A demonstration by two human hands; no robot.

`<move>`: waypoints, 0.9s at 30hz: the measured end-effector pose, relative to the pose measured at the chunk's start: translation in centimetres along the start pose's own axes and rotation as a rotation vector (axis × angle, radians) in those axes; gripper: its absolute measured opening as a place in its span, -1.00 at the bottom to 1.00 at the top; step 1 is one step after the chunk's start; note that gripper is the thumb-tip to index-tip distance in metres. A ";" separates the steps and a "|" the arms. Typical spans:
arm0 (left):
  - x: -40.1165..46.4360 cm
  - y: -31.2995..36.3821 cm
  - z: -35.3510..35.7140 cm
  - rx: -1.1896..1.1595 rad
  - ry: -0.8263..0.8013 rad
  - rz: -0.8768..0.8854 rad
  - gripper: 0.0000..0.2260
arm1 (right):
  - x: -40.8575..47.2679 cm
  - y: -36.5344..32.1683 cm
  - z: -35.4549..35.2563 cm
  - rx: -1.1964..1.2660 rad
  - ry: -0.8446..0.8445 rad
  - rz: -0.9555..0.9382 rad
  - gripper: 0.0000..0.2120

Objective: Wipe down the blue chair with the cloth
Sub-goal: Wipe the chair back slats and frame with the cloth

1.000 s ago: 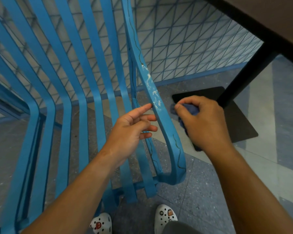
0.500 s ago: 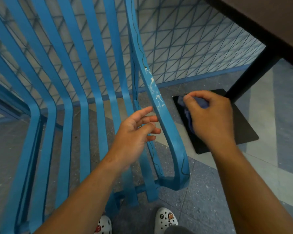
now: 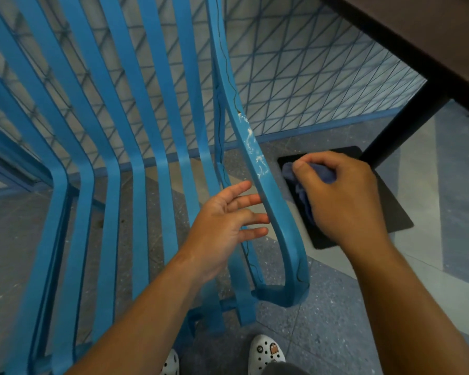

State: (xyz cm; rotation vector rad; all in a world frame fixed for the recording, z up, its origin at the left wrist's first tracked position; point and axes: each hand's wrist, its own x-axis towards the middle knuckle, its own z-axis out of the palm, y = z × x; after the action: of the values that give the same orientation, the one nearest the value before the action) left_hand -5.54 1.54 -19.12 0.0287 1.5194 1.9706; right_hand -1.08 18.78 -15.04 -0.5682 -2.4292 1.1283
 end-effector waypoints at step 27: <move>-0.7 -0.3 1.4 -0.069 0.034 -0.012 -0.64 | -1.5 -0.1 -0.2 0.093 -0.263 0.181 -0.87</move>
State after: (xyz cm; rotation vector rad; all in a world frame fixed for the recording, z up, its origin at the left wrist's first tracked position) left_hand -4.30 2.42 -18.63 -0.0431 1.4682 2.0224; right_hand 0.25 18.05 -15.13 -0.6575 -2.5671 1.4645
